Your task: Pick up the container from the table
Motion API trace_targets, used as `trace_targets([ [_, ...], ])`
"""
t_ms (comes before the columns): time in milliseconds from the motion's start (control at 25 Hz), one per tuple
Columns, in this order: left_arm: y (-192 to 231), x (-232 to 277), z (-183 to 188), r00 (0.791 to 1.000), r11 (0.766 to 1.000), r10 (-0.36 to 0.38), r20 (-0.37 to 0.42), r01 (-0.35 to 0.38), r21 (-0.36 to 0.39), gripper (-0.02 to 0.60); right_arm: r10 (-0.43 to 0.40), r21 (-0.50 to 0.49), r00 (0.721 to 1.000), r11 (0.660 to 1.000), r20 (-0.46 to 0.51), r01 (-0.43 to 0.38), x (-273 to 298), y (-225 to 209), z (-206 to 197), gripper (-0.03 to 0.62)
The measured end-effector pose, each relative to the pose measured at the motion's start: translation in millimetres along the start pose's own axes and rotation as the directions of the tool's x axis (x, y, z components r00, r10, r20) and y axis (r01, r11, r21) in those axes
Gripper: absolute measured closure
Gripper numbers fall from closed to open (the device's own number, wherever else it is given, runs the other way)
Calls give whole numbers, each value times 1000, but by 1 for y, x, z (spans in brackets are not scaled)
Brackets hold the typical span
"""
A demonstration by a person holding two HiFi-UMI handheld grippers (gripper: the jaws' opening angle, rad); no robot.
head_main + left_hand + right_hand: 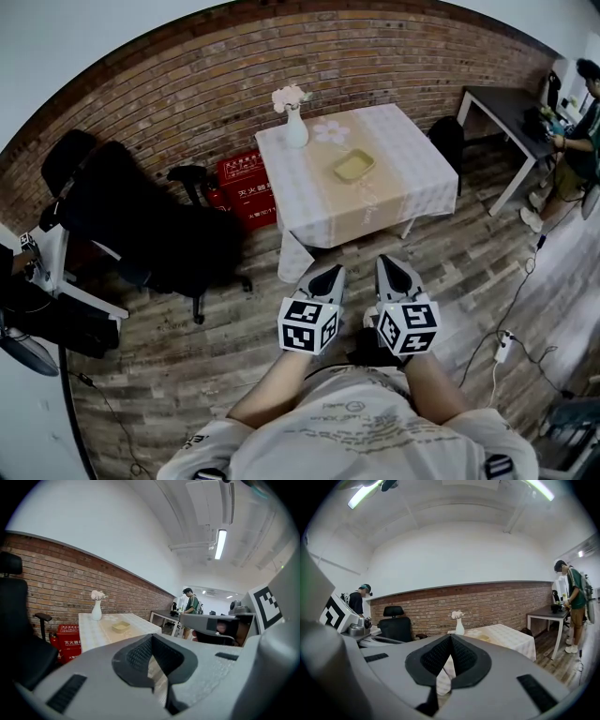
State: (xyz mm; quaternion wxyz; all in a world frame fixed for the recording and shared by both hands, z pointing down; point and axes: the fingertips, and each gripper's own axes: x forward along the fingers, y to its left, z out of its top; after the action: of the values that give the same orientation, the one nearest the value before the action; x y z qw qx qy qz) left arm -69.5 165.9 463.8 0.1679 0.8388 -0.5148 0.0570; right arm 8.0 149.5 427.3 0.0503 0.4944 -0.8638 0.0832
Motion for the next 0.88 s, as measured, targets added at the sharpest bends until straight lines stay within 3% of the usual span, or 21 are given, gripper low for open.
trace_targets([
  [360, 23, 47, 17, 1000, 1000, 21, -2, -21, 23, 577, 14, 31, 1000, 999, -16, -13, 52, -34, -1, 592],
  [880, 60, 163, 49, 999, 999, 33, -42, -32, 41, 577, 26, 43, 999, 999, -28, -24, 151, -114, 14, 592],
])
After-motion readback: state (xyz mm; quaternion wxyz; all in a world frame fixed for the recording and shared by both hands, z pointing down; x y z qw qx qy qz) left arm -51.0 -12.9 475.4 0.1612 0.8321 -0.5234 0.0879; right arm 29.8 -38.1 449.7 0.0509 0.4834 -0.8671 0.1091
